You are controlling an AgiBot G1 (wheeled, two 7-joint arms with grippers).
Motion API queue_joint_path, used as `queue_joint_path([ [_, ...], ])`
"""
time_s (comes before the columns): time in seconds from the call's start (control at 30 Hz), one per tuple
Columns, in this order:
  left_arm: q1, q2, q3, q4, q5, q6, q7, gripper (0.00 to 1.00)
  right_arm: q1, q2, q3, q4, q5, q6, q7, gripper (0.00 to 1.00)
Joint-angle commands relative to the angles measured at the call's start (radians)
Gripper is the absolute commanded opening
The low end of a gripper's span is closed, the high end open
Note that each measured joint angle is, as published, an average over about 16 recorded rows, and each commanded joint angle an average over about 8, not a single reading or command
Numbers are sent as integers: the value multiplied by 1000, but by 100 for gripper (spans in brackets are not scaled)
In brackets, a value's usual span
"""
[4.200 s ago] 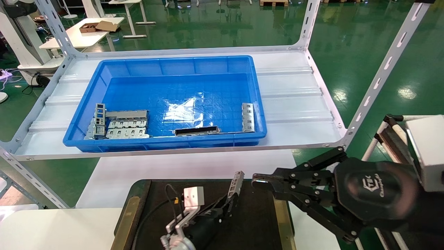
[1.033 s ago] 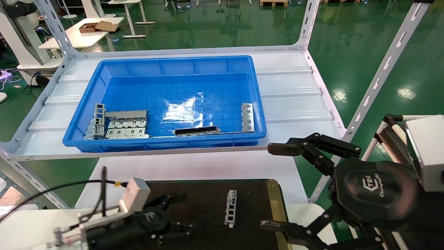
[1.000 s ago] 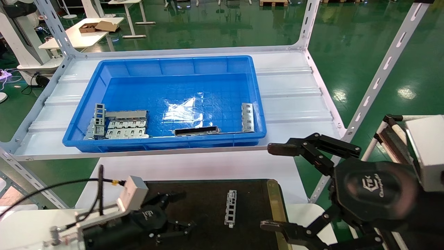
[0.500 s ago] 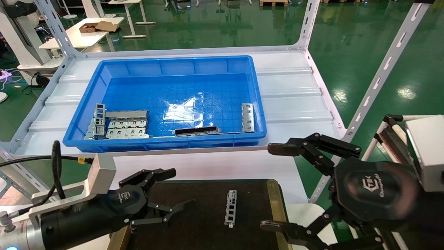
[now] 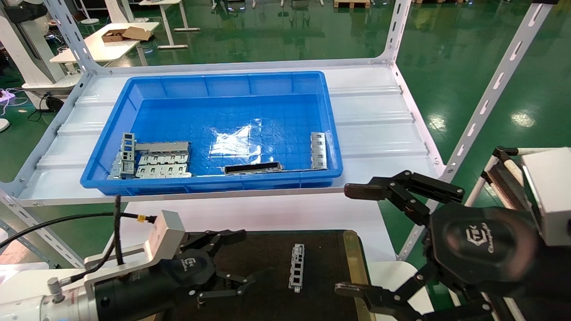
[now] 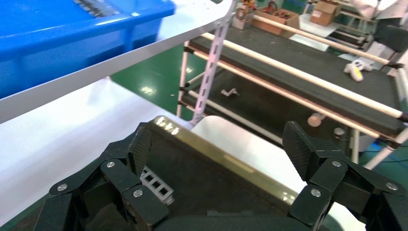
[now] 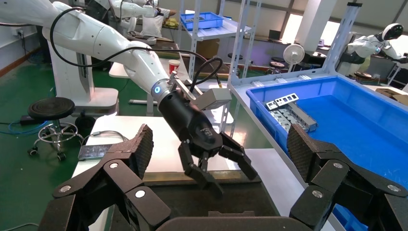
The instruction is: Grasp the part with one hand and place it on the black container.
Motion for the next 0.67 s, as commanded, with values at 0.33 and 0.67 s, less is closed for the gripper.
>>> queue_joint_path([
  [0.33,-28,-22,-13,-11,-19,28,-25,100,0,0,0,0,0,0,0,100],
  [0.67,-20,-39,-28,-15,-37,40,-13,100,0,0,0,0,0,0,0,100],
])
